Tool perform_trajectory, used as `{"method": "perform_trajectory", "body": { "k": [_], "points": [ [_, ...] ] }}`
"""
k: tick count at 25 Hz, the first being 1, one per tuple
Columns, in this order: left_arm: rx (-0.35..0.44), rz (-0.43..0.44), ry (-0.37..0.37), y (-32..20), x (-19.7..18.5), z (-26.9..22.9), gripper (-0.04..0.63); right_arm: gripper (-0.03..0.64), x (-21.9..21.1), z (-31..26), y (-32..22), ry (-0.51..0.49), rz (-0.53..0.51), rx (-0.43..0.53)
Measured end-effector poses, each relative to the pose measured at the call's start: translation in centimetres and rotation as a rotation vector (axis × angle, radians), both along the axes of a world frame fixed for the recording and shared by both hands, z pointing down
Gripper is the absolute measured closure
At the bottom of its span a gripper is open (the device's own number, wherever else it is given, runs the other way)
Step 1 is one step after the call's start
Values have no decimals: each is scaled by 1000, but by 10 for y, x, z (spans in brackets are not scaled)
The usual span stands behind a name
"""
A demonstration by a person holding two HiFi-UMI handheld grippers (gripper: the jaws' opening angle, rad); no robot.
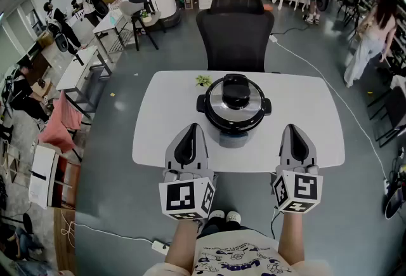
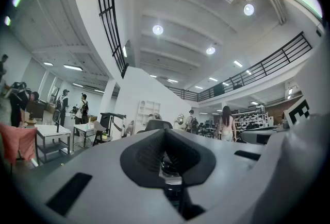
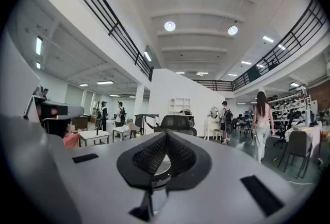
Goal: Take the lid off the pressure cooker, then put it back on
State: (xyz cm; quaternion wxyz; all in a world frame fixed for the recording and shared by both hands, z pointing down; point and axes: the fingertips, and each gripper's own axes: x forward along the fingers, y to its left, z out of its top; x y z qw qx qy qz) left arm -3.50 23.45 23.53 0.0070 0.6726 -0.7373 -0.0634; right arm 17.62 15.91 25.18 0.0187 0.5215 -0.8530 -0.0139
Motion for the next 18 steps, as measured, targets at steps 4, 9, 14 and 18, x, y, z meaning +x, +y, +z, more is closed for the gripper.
{"method": "perform_trajectory", "body": {
  "k": [4, 9, 14, 18],
  "points": [
    [4, 2, 0, -3, 0, -4, 581, 606, 0, -1, -4, 3, 2, -4],
    [2, 5, -5, -6, 1, -2, 581, 606, 1, 3, -7, 9, 2, -6],
    [-2, 2, -13, -12, 5, -7, 581, 606, 4, -1, -14, 17, -9, -9],
    [-6, -20, -17, -15, 3, -4, 581, 604, 3, 1, -21, 7, -28, -6]
  ]
}}
